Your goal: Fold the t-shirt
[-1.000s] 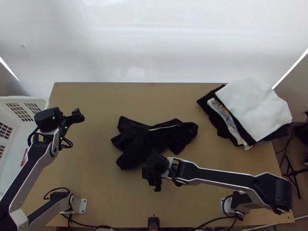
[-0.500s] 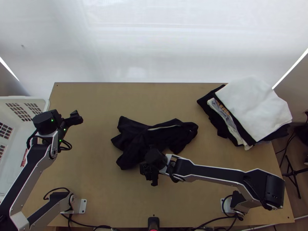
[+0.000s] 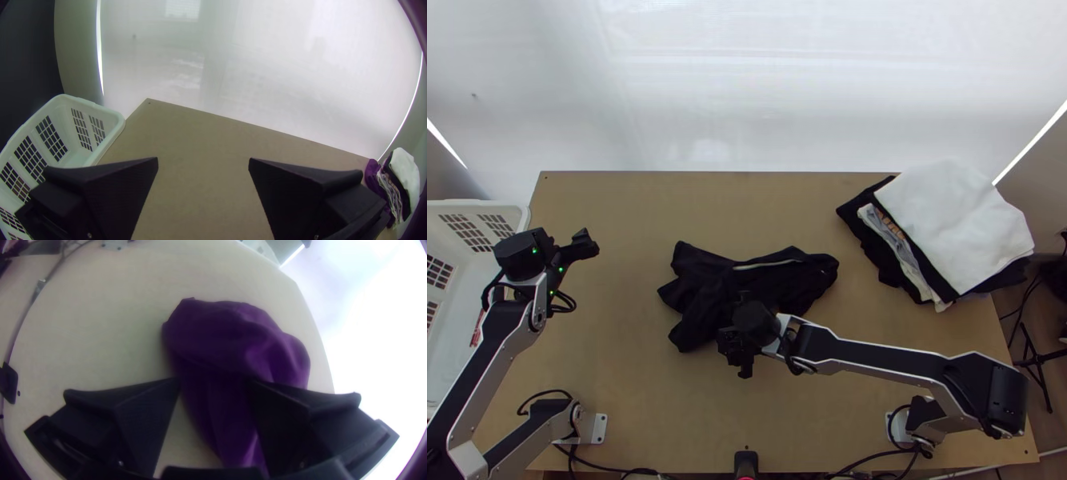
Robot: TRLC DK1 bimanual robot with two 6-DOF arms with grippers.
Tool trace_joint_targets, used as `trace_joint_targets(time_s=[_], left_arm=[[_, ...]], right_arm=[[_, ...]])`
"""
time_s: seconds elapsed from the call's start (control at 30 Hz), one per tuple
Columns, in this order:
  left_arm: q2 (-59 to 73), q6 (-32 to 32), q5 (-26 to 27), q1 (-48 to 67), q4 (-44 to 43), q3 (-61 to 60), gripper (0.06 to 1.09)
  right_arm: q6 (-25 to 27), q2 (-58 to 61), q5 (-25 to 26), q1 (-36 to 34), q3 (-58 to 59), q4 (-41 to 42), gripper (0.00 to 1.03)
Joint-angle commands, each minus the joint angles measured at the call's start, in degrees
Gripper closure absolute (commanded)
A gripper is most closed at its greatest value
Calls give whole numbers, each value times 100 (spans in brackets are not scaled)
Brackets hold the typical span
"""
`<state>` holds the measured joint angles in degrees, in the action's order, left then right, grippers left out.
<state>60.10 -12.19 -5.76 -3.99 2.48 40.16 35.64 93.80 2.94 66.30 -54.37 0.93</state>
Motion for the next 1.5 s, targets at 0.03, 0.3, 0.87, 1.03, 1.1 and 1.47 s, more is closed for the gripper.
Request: trace_joint_targets(time_s=[0.03, 0.3, 0.87, 1.03, 1.1, 1.47], left_arm=[[64, -3, 5, 12, -11, 53, 10], [178, 6, 5, -5, -20, 141, 10], [301, 76, 22, -85, -99, 185, 10], [310, 102, 128, -172, -72, 273, 10], [327, 111, 128, -172, -64, 326, 10], [327, 102, 145, -225, 156, 554, 10]], right_arm=[[-75, -99, -4, -30, 40, 188, 36], [-101, -230, -4, -65, 190, 197, 36], [-127, 1053, -4, -601, -144, 1287, 36], [-136, 1079, -4, -715, -162, 1287, 61], [-127, 1000, -4, -715, -144, 1287, 79], [-1349, -995, -13, -953, -926, -339, 100]])
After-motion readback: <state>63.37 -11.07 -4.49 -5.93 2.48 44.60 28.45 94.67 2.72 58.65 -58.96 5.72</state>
